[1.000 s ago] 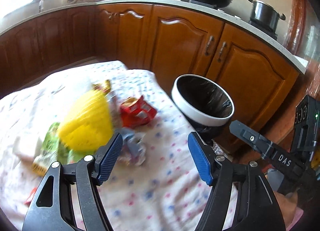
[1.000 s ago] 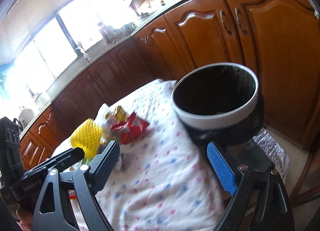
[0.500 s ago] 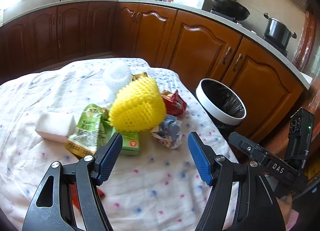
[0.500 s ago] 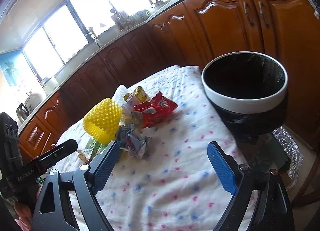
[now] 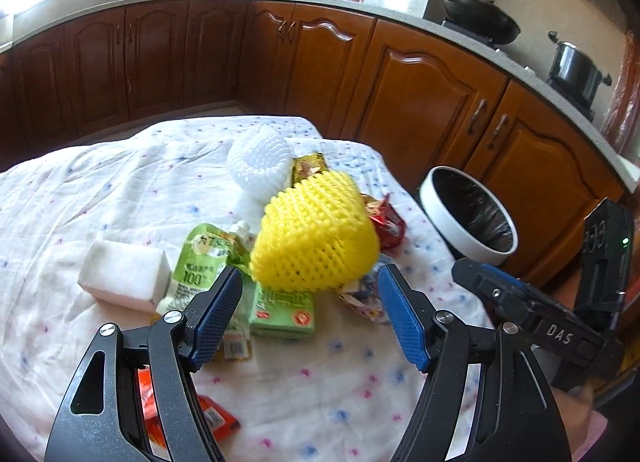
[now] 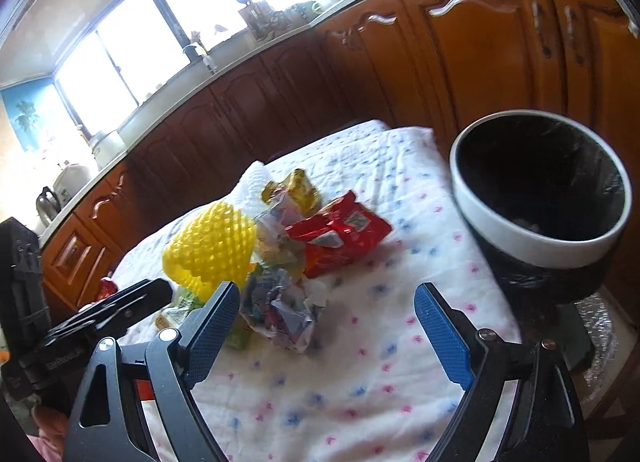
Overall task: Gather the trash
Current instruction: 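Grasp the yellow foam net with the left tool while the right tool grasps a crumpled wrapper, then carry both items over the bin and open both tools to drop them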
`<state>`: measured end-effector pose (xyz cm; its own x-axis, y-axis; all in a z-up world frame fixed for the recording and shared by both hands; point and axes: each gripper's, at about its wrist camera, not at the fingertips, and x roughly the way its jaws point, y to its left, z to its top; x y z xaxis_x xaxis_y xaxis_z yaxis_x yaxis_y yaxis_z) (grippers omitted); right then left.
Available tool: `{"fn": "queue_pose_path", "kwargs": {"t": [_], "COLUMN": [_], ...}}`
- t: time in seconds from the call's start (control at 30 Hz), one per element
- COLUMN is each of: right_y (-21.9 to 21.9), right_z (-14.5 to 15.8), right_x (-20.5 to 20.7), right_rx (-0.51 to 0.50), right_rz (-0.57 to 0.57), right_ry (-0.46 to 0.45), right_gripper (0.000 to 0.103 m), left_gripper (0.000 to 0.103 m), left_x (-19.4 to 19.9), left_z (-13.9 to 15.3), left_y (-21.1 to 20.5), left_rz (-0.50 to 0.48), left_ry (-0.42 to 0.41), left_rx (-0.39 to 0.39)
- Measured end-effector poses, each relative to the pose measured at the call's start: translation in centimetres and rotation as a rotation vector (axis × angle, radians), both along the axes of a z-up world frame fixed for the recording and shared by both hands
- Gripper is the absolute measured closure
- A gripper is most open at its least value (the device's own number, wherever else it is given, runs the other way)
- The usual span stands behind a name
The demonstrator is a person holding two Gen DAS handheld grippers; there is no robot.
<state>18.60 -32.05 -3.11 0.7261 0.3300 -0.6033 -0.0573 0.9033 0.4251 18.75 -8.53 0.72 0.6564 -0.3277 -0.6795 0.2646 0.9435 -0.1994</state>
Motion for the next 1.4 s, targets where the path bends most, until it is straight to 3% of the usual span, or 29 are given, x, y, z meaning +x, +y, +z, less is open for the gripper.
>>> {"fn": "queue_pose_path", "kwargs": {"t": [0.1, 0.2, 0.3, 0.37, 0.4, 0.43, 0.47, 0.5, 0.87, 1.4], "right_y": [0.8, 1.3, 2.0, 2.5, 2.7, 2.8, 2.8, 2.7, -0.7, -10.4], "right_z": [-1.4, -2.2, -3.5, -4.2, -4.2, -4.1, -3.8, -3.5, 0.6, 2.4], "right_x": [0.9, 1.5, 2.7, 3.2, 3.1, 2.8, 2.5, 2.0, -3.0, -5.9], "right_rx": [0.031, 0.039, 0.046, 0.041, 0.037, 0.032, 0.029, 0.025, -0.009, -0.039], "right_rz": [0.039, 0.054, 0.070, 0.085, 0.088, 0.088, 0.091, 0.094, 0.022, -0.206], "right_ry": [0.036, 0.056, 0.094, 0.114, 0.112, 0.099, 0.089, 0.076, -0.044, -0.079], "right_gripper": [0.017, 0.032, 0.055, 0.081, 0.081, 0.090, 0.091, 0.091, 0.092, 0.092], "left_gripper": [0.031, 0.031, 0.031, 0.043, 0.049, 0.064, 0.085, 0.093, 0.094, 0.094], "left_x": [0.8, 1.8, 2.7, 3.2, 3.3, 3.5, 3.7, 3.8, 1.0, 0.1], "left_z": [-0.6, -1.4, -2.1, -2.5, -2.7, -3.0, -3.2, -3.4, -0.4, 1.0], "left_y": [0.1, 0.3, 0.1, -0.1, -0.2, -0.3, -0.3, -0.3, -0.2, -8.3], "left_rz": [0.010, 0.021, 0.016, 0.009, 0.004, -0.001, -0.004, -0.008, -0.039, -0.197], "left_ry": [0.011, 0.025, 0.045, 0.050, 0.054, 0.065, 0.074, 0.086, 0.003, -0.027], "left_rx": [0.013, 0.019, 0.018, 0.022, 0.027, 0.031, 0.031, 0.032, -0.006, 0.012]}}
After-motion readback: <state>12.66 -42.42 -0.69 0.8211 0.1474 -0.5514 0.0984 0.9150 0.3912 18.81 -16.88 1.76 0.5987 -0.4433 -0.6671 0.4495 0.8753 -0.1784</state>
